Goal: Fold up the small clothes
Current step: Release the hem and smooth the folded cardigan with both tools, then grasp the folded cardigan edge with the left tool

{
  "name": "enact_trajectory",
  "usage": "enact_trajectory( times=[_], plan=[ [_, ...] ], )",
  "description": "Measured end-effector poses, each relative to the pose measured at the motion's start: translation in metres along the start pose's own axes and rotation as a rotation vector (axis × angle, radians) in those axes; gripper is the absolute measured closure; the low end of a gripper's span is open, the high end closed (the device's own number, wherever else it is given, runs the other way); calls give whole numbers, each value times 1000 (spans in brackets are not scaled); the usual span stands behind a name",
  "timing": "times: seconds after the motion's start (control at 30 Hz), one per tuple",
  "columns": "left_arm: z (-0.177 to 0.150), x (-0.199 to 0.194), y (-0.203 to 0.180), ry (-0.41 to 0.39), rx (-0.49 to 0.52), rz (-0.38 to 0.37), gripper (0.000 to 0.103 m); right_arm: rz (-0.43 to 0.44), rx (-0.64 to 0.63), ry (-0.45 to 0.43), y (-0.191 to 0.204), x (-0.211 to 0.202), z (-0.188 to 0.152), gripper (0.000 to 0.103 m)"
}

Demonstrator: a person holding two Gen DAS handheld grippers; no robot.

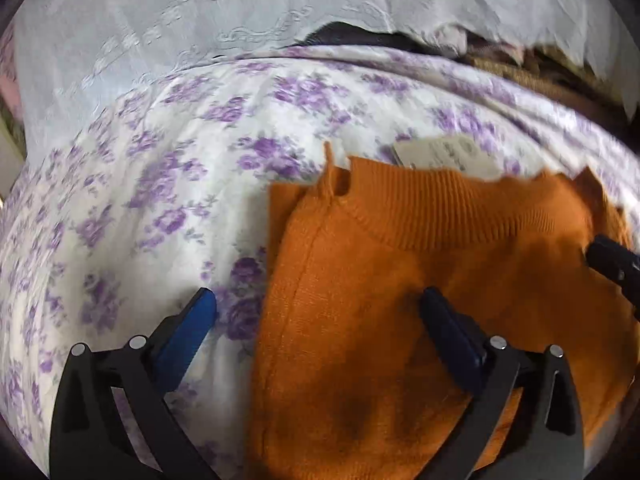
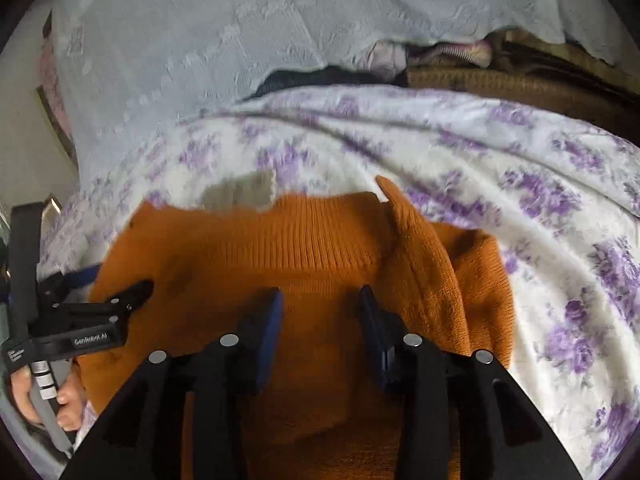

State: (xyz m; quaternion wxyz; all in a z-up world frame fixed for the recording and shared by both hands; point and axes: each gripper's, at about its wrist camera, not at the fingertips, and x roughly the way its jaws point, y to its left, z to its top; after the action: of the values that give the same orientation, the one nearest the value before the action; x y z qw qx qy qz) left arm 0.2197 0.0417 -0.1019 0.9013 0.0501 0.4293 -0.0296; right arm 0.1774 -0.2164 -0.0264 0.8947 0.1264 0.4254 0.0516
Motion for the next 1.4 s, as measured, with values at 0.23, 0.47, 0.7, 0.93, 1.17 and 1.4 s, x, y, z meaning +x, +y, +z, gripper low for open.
enact_trajectory(
  times=[0.23, 0.47, 0.7, 0.93, 1.17, 1.4],
  plan=[
    [-41, -52, -1, -28, -53, -165, 5, 65, 55, -55, 4, -58, -25, 63],
    [-79, -45, -44, 20, 109, 9, 4, -21, -88, 66, 43, -44, -73, 46],
    [-100, -80, -29, -31, 11, -14, 4, -31, -21, -17, 34, -75, -83, 46],
    [-118, -112, -41, -126, 62, 52, 4, 5, 66, -47, 19, -96, -95, 43],
    [-120, -122, -39, -149, 53, 43, 4, 22, 56, -81, 23, -111, -103, 41],
    [-119, -118, -38, -130, 44, 10, 4, 22, 81, -65, 18, -105, -104, 40]
  ],
)
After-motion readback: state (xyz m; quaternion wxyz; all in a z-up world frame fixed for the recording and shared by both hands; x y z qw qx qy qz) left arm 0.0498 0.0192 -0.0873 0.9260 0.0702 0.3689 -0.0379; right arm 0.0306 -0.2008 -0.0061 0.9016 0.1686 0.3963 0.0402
